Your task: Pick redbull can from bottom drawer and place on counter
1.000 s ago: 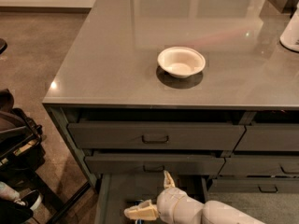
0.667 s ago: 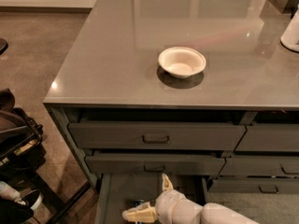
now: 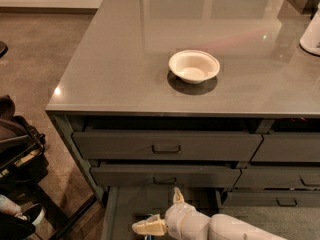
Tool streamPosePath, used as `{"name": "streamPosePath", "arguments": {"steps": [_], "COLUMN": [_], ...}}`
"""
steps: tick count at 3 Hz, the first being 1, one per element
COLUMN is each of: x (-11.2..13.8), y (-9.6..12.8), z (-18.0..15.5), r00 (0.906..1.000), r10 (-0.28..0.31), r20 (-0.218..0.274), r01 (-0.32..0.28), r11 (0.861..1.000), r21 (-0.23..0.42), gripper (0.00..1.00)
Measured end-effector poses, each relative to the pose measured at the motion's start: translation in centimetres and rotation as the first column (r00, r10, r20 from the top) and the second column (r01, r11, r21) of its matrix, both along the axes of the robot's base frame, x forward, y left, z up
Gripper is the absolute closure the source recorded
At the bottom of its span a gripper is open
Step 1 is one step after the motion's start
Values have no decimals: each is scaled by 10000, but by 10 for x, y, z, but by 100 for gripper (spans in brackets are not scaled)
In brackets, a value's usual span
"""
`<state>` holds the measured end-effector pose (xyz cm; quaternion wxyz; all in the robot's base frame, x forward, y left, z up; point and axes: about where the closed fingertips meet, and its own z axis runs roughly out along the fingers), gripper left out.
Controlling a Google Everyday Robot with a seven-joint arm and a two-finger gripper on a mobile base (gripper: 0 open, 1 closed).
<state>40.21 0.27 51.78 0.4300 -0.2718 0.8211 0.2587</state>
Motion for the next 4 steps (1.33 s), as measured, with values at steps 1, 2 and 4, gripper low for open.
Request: {"name": "streamPosePath", "arguments": {"steps": [1, 2, 4], "x": [24, 48, 52], "y": [-11, -27, -22], "z": [-45, -83, -100], "r00": [9978, 9929, 9914], "r10": [-583, -1116, -1060], "r20": [-330, -401, -766], "r01": [549, 1000, 871], "r11": [9938, 9696, 9721], "r21": [-971, -2232, -2179], "gripper": [0, 0, 0]}}
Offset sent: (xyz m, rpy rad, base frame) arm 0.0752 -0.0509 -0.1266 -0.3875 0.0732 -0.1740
